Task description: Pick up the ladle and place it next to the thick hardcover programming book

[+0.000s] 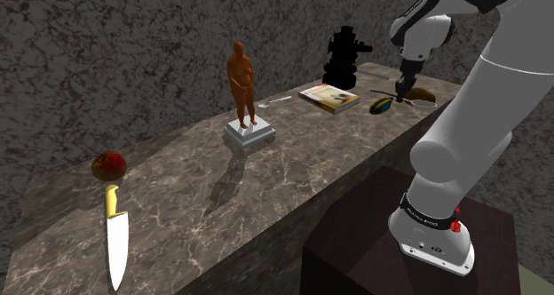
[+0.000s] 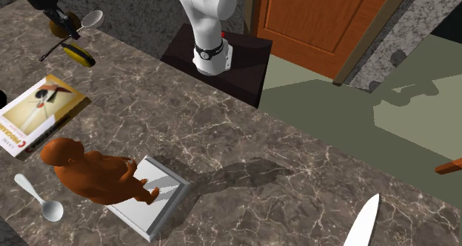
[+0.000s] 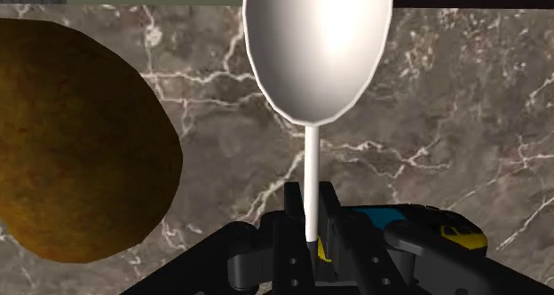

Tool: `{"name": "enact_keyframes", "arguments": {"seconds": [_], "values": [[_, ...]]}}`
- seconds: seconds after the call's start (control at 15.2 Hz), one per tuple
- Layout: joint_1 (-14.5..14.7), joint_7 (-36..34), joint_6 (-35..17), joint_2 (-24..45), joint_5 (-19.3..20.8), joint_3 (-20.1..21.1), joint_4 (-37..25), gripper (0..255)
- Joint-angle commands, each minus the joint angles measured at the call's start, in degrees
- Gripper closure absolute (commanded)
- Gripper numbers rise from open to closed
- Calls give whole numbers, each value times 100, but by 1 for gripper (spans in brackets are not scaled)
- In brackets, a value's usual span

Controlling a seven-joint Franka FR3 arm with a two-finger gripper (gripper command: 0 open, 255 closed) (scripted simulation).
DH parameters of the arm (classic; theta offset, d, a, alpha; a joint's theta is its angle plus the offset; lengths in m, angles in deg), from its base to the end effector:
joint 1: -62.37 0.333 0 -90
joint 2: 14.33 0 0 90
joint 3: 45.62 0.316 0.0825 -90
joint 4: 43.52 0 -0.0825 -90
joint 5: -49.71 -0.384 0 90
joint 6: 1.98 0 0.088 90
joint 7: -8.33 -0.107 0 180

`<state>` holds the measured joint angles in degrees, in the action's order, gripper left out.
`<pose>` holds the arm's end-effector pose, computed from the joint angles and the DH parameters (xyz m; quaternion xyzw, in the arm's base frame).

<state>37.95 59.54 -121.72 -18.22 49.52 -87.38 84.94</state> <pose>0.2020 -0.4612 0.3812 -0.9900 0.1292 0.0059 0.0558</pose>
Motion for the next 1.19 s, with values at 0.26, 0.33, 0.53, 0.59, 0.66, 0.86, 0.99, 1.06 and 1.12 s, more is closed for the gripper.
{"name": "enact_keyframes", "arguments": {"seconds": [0.26,0.33,0.53,0.59,0.66,0.86,0.99,1.06,1.12], "values": [[1,209,-465,311,-245,-43,234,255],[1,209,-465,311,-245,-43,234,255],[2,209,-465,311,-245,-45,234,255],[3,209,-465,311,-245,-46,234,255],[4,209,-465,311,-245,-46,234,255],[6,221,-468,335,-264,-48,219,0],[10,216,-444,342,-270,-44,191,0],[9,217,-444,342,-269,-44,191,0],[9,218,-444,343,-270,-45,190,0]]}}
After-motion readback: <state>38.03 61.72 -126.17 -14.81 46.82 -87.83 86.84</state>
